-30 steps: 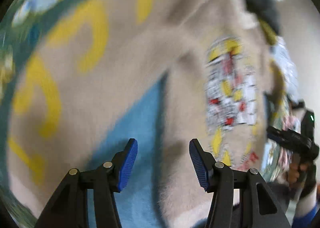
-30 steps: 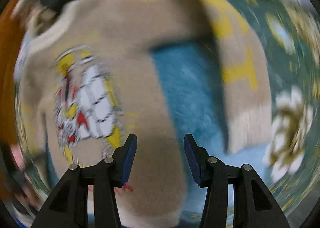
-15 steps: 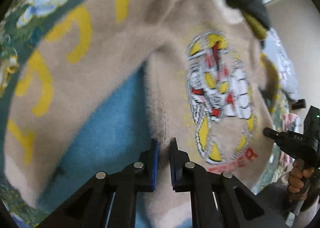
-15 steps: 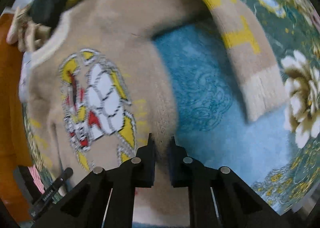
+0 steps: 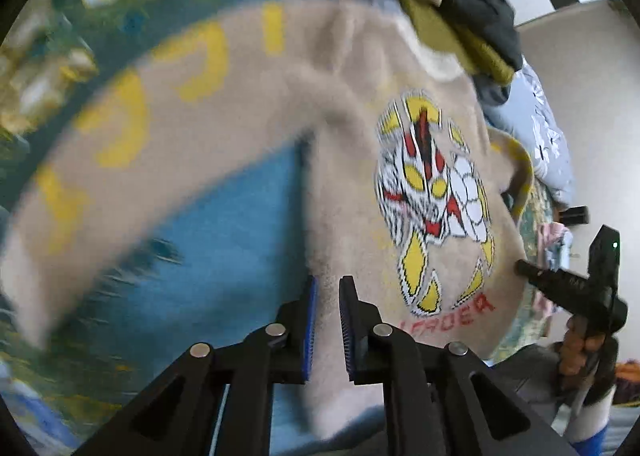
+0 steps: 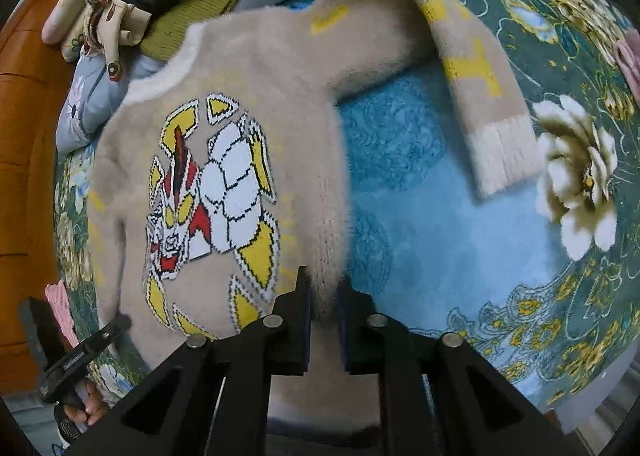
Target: Fold clothes
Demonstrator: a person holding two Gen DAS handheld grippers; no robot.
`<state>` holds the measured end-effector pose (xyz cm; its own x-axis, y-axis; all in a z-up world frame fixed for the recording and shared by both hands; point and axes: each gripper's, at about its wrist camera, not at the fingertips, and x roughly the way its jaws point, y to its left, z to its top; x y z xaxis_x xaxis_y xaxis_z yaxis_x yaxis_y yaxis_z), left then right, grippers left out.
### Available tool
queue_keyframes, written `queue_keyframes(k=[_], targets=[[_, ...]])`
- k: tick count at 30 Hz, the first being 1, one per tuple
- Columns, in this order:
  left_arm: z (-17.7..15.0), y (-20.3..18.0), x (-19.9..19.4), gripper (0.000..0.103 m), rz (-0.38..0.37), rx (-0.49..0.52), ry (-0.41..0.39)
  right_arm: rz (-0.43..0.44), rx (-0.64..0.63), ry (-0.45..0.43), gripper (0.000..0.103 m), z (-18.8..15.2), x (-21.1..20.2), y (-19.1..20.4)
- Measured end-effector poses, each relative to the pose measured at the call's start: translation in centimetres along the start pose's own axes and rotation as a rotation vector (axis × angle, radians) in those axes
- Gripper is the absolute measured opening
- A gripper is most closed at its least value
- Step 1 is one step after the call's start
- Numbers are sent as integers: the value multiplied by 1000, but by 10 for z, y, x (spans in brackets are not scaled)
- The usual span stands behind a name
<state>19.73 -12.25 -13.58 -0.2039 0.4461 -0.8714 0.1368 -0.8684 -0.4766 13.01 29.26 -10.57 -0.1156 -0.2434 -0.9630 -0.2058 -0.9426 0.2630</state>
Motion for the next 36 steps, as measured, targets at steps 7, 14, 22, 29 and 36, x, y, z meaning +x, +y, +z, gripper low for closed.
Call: queue_keyframes(k=[7, 14, 22, 29, 36], targets=[[-26, 117, -53, 42, 236, -492, -178, 38, 113, -193, 47, 5, -22, -8], [-51, 161, -36, 45, 150, -688, -219, 102, 189, -221, 47, 11, -10, -12], [-35, 152, -41, 5, 155, -692, -247, 160, 262, -261, 47, 9, -11, -28], [40, 93, -127, 5, 140, -488, -479, 206, 256, -280, 47, 15, -11, -28], [80, 38, -147, 5, 120, -329, -549, 267, 305, -284, 47, 23, -2, -36]])
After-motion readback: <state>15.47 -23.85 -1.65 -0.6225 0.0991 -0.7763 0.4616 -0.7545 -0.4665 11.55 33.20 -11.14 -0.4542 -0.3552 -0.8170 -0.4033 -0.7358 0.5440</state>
